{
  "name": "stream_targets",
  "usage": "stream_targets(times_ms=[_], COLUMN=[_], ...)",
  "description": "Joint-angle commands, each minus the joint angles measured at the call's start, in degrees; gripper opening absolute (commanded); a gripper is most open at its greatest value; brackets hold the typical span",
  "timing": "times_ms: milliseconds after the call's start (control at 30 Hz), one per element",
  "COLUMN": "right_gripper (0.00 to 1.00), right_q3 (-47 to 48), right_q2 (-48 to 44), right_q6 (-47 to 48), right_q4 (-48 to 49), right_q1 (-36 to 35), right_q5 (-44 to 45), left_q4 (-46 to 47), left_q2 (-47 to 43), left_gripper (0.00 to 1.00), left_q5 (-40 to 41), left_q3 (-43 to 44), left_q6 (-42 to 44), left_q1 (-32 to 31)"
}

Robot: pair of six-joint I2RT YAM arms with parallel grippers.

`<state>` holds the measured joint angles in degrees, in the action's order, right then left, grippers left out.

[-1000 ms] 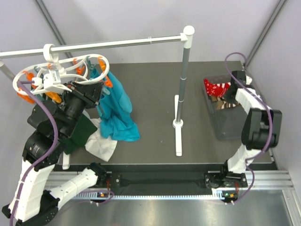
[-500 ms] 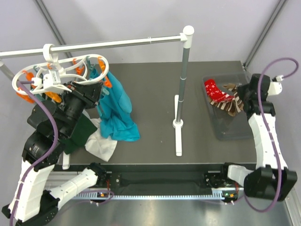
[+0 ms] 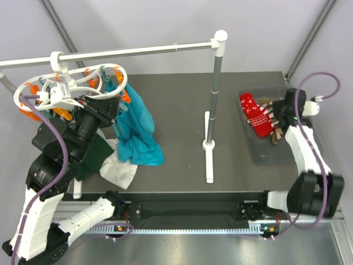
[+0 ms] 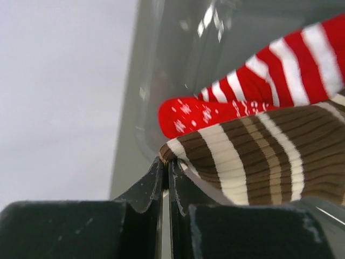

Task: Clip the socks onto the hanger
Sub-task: Pick up the sock from the bin.

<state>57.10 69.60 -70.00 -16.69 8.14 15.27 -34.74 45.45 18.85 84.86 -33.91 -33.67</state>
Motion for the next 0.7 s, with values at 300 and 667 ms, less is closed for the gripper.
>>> stream_targets(times_ms=[300,667], right_gripper=[0.49,0.58], right_q3=[17.0,22.3], right_q2=[28.1,29.2], right_q6=[25.5,58.9], right_q4=[4.6,-9.1], right_q1=[-1.4,-7.3], right_q5=[-13.3,0.9], left_q4=[-3.6,-2.6], left_q2=[-0.2,-0.3], left_gripper=[0.0,0.0], left_q5=[0.0,-0.7], left_q3=[1.0,-0.5], left_q6=[0.3,1.3], left_q1=[0.2,0.2])
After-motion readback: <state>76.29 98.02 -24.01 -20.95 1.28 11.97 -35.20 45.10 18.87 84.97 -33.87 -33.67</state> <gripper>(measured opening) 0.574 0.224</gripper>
